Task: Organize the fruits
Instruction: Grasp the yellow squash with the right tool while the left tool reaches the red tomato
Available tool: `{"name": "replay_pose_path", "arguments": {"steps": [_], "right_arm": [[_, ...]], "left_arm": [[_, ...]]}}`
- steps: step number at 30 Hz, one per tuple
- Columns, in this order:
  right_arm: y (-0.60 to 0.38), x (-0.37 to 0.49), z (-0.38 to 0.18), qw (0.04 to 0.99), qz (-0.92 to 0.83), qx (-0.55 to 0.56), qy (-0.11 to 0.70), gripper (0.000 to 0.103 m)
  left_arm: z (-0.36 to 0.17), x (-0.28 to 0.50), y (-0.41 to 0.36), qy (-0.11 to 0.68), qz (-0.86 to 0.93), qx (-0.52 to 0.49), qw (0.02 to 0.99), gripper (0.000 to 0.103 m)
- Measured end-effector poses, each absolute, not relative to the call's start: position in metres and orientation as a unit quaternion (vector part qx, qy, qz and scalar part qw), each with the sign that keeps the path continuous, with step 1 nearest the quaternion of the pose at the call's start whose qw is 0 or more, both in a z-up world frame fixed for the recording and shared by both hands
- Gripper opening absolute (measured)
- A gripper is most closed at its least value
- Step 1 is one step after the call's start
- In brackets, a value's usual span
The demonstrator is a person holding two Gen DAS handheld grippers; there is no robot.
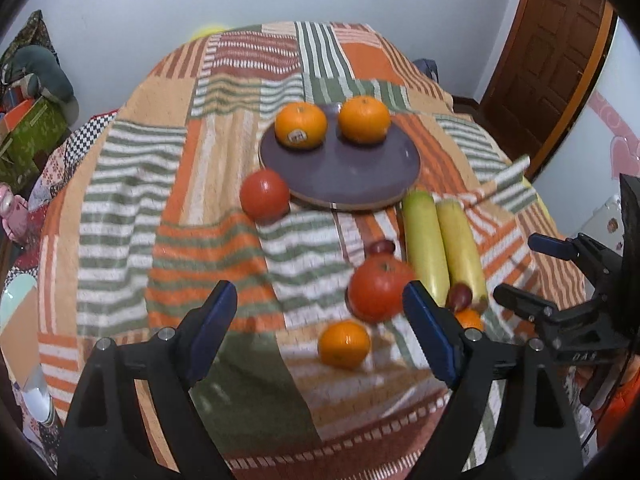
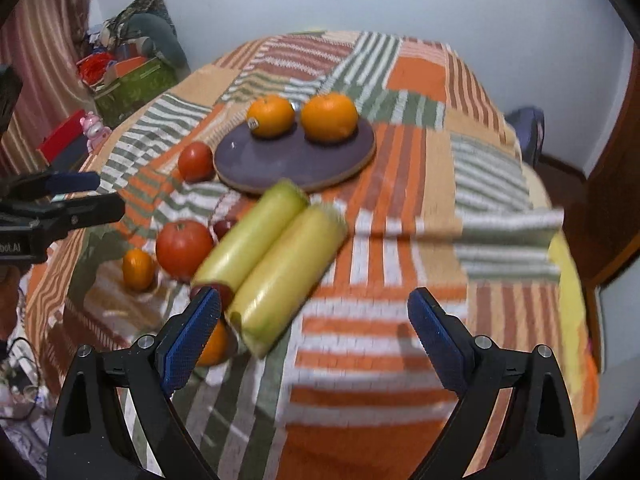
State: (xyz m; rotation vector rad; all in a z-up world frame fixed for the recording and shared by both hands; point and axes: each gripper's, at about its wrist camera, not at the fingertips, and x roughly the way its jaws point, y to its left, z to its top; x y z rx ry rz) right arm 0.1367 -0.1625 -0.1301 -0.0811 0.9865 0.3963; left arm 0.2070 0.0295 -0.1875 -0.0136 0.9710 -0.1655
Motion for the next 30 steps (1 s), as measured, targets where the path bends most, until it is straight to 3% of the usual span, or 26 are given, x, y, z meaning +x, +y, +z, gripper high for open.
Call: {"name": "replay_pose_path", "arguments": {"steps": [14,18,25,30], "right_arm": [[-0.161,0.137,-0.154,0.845,0.201,-0.038,0.494,0.093],[-0.169,0.134,-0.148,0.856,0.188,-0.053,0.478,0.086],[-0.192,0.136,-0.143,0.865,0.157,-0.066,0.473,0.086],[-0.207,0.137,-0.14,0.871,0.125,-0.071,0.47,0.083]], "left_arm": [[-0.223,0.206,0.014,0.5,-0.089,-0.001,0.861,0.085],[-0.227,0.209,0.008,0.501,-0.095,-0.001,0.86,0.084],[-0.232,0.217,-0.005,0.5,-0.109,0.005,0.859,0.07],[-0.235,0.225,-0.005,0.498,-0.111,-0.009,0.86,0.066]]}}
